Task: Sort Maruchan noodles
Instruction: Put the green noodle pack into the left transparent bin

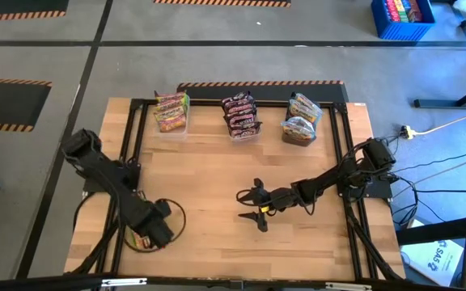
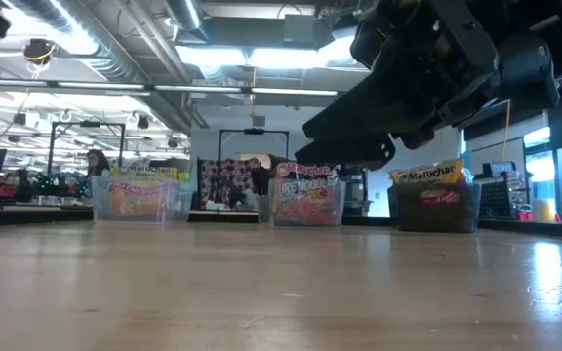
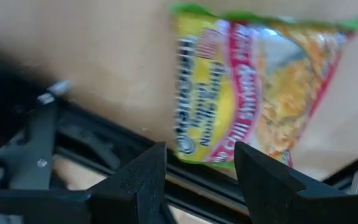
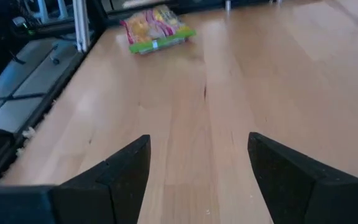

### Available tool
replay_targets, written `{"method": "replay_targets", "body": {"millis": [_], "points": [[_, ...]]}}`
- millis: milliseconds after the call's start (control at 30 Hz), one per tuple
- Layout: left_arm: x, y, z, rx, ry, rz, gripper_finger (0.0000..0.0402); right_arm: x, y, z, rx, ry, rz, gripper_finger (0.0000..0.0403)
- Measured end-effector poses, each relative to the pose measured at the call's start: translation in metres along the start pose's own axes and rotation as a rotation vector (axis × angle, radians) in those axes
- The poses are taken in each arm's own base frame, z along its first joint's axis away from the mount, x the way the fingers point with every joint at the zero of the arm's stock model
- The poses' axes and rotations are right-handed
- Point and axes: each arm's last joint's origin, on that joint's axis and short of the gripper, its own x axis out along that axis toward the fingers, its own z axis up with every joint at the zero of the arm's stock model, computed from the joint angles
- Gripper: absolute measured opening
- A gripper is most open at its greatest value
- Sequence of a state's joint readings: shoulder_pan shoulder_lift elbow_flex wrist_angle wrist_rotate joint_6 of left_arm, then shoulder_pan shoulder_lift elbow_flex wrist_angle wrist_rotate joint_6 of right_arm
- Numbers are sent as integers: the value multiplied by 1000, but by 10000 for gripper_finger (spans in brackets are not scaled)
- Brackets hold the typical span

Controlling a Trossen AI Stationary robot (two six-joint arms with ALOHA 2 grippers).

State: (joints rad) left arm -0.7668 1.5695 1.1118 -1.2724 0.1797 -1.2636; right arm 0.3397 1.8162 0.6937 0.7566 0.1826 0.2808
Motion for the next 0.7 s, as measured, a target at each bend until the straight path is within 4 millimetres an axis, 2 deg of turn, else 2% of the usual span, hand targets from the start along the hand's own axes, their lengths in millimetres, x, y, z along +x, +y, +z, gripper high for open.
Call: {"method": "replay_targets", "body": {"millis": [233, 533, 700], "points": [[25, -29, 8, 231, 36, -57, 183, 2, -1, -4, -8, 7, -3, 254], [38, -36, 14, 311, -73, 24, 183, 3, -1, -6, -5, 14, -4, 254], [50, -36, 16, 352, -37, -58, 183, 3, -1, -6, -5, 15, -4, 254]]}}
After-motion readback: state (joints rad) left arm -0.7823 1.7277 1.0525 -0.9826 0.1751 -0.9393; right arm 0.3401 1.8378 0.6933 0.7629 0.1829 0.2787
